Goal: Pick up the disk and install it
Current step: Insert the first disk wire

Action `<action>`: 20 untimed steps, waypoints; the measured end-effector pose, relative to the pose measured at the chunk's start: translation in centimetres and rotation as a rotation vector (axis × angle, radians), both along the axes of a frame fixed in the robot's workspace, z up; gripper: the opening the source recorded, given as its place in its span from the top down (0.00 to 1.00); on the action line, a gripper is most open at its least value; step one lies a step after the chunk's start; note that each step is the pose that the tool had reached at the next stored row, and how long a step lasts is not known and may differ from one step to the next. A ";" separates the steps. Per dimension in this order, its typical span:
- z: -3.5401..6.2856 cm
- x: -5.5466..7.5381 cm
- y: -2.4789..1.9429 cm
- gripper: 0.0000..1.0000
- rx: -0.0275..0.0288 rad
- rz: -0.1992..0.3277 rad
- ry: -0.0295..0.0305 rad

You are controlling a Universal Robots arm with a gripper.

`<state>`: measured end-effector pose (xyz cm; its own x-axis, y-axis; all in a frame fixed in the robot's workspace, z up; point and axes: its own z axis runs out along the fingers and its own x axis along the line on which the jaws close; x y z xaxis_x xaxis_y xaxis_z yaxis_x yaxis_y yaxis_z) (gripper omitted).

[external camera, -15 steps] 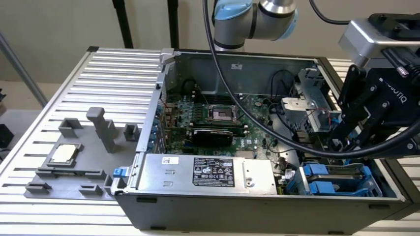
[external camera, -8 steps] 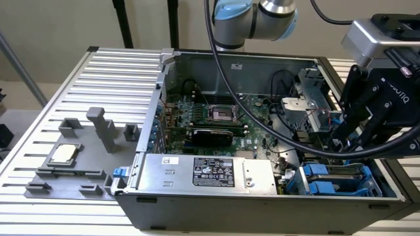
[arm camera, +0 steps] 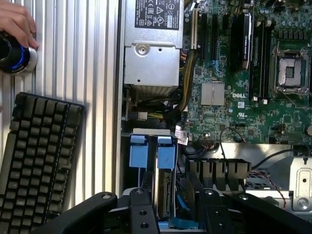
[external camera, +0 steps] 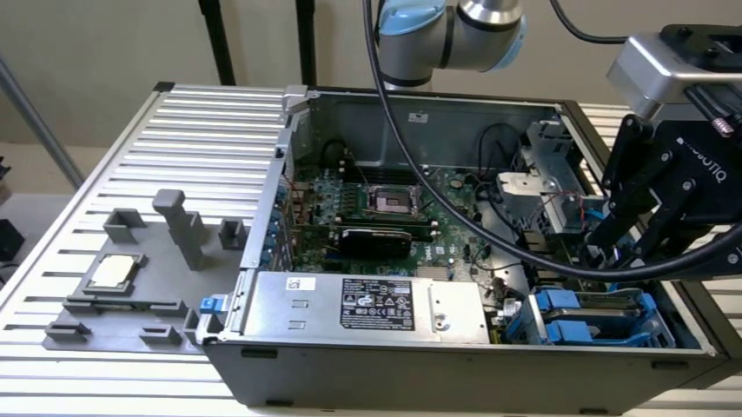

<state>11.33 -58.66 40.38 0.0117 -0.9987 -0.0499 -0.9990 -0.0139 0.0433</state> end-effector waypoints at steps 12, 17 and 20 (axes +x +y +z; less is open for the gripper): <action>-0.01 2.0 0.00 0.59 0.0038 0.000 0.0002; -0.02 4.3 0.00 0.59 0.0094 0.000 0.0002; -0.11 5.6 0.00 0.59 0.0094 0.001 0.0004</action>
